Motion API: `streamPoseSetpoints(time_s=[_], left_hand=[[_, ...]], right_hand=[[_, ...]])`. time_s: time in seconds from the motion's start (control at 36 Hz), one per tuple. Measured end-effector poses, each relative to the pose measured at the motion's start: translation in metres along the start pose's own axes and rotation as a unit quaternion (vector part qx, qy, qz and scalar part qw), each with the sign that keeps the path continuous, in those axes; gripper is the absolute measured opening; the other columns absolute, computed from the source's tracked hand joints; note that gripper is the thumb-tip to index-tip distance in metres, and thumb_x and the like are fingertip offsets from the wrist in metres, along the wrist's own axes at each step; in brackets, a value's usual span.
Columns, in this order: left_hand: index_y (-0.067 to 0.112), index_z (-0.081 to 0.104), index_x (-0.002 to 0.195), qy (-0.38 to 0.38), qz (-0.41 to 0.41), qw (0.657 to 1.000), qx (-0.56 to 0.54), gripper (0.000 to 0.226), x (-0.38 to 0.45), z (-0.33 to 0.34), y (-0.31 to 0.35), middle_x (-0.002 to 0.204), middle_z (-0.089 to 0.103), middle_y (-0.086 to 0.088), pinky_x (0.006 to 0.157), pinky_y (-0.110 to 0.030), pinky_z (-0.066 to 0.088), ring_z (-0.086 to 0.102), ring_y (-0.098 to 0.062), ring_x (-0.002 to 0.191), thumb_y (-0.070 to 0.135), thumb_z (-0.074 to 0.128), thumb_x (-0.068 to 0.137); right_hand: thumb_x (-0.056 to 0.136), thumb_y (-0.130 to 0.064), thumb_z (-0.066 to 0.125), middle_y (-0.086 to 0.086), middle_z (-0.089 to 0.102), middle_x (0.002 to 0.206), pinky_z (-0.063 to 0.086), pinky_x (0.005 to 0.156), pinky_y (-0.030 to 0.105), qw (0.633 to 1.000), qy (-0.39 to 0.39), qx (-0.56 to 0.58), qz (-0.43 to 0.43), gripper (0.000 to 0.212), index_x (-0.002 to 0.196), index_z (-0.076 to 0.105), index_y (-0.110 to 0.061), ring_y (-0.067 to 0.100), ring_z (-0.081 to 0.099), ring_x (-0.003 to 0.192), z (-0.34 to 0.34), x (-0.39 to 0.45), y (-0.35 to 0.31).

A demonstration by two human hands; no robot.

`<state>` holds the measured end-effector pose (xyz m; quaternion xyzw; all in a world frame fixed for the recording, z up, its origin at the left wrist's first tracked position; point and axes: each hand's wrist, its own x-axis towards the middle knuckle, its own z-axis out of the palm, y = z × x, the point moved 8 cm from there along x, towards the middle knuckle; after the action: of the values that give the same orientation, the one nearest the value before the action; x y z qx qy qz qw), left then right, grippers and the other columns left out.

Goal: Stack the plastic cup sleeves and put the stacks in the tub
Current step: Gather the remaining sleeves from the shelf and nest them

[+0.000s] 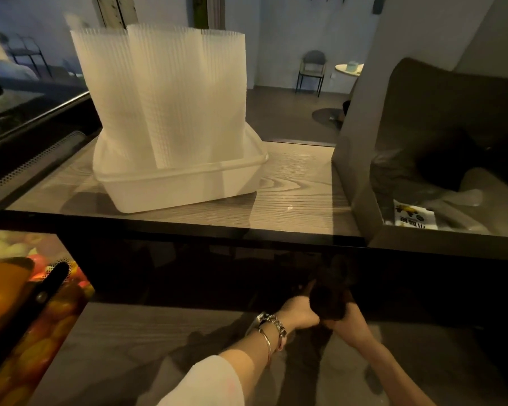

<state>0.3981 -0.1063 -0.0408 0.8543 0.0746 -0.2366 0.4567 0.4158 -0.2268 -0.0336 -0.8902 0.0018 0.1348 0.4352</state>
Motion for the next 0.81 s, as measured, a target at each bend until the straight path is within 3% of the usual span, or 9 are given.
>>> streamPoseSetpoints(time_s=[0.08,0.22,0.33,0.42,0.47,0.53,0.61,0.69,0.81], left_hand=[[0.038,0.008,0.148,0.034,0.027,0.999,0.026,0.082,-0.007,-0.01,-0.007,0.148,0.029,-0.01,0.103,-0.033,0.038,0.036,-0.031,0.132,0.009,0.056,0.087],[0.016,0.042,0.135,0.069,0.04,0.992,0.099,0.053,-0.02,-0.033,-0.031,0.129,0.053,-0.013,0.1,-0.033,0.043,0.049,-0.03,0.122,0.01,0.061,0.085],[0.014,0.052,0.126,0.076,0.041,0.99,0.109,0.059,-0.034,-0.056,-0.056,0.124,0.059,-0.008,0.096,-0.029,0.045,0.054,-0.024,0.117,0.022,0.077,0.073],[0.012,0.044,0.134,0.06,0.041,0.992,0.106,0.077,-0.046,-0.066,-0.075,0.132,0.05,-0.007,0.102,-0.032,0.042,0.048,-0.022,0.123,0.013,0.081,0.067],[0.011,0.038,0.138,0.073,0.054,0.989,0.114,0.084,-0.057,-0.075,-0.08,0.135,0.046,-0.008,0.103,-0.024,0.035,0.043,-0.022,0.126,0.014,0.081,0.066],[0.013,0.035,0.139,0.102,0.063,0.988,0.095,0.085,-0.07,-0.087,-0.081,0.135,0.045,-0.008,0.101,-0.022,0.031,0.04,-0.021,0.126,0.018,0.081,0.067],[0.018,0.04,0.133,0.13,0.09,0.987,0.026,0.08,-0.094,-0.101,-0.081,0.129,0.045,-0.002,0.098,-0.024,0.039,0.04,-0.017,0.123,0.019,0.083,0.066],[0.03,0.043,0.126,0.133,0.111,0.984,-0.043,0.071,-0.125,-0.106,-0.081,0.123,0.044,0.013,0.084,-0.012,0.042,0.045,-0.006,0.117,0.024,0.082,0.067],[0.038,0.041,0.123,0.13,0.127,0.977,-0.114,0.07,-0.163,-0.097,-0.089,0.125,0.047,0.017,0.087,-0.01,0.045,0.048,0.003,0.115,0.028,0.082,0.068]], right_hand=[[0.074,0.008,0.069,0.02,0.054,0.122,0.043,0.098,0.042,1.0,-0.014,-0.019,-0.009,0.056,0.124,0.046,0.003,0.034,0.048,0.12,0.018,-0.007,-0.002],[0.078,0.008,0.064,0.009,0.048,0.108,0.036,0.077,0.018,0.999,0.01,-0.024,-0.028,0.039,0.112,0.048,-0.001,0.027,0.052,0.109,0.043,-0.019,-0.011],[0.076,-0.002,0.071,-0.011,0.043,0.084,0.038,0.064,0.006,0.996,-0.041,-0.034,-0.075,0.039,0.102,0.046,-0.016,0.013,0.047,0.086,0.07,-0.026,-0.024],[0.076,-0.017,0.075,-0.005,0.044,0.095,0.036,0.074,0.013,0.992,-0.079,-0.058,-0.08,0.051,0.119,0.048,-0.015,0.008,0.046,0.09,0.087,-0.029,-0.028],[0.077,-0.022,0.075,-0.001,0.045,0.102,0.036,0.078,0.014,0.992,-0.09,-0.042,-0.078,0.053,0.123,0.049,-0.011,0.009,0.047,0.094,0.096,-0.033,-0.033],[0.079,-0.024,0.074,0.001,0.048,0.11,0.04,0.082,0.015,0.993,-0.097,0.009,-0.067,0.054,0.124,0.05,-0.009,0.01,0.05,0.099,0.102,-0.038,-0.037],[0.079,-0.032,0.072,0.0,0.053,0.119,0.049,0.093,0.03,0.989,-0.121,0.079,-0.04,0.054,0.126,0.049,-0.018,0.013,0.053,0.109,0.106,-0.053,-0.044],[0.069,-0.044,0.07,-0.01,0.057,0.115,0.05,0.073,0.012,0.975,-0.154,0.15,-0.054,0.05,0.114,0.052,-0.032,-0.002,0.057,0.1,0.103,-0.076,-0.06],[0.067,-0.041,0.07,-0.026,0.062,0.109,0.044,0.074,0.003,0.958,-0.176,0.205,-0.099,0.051,0.114,0.051,-0.039,-0.014,0.056,0.101,0.099,-0.109,-0.077]])
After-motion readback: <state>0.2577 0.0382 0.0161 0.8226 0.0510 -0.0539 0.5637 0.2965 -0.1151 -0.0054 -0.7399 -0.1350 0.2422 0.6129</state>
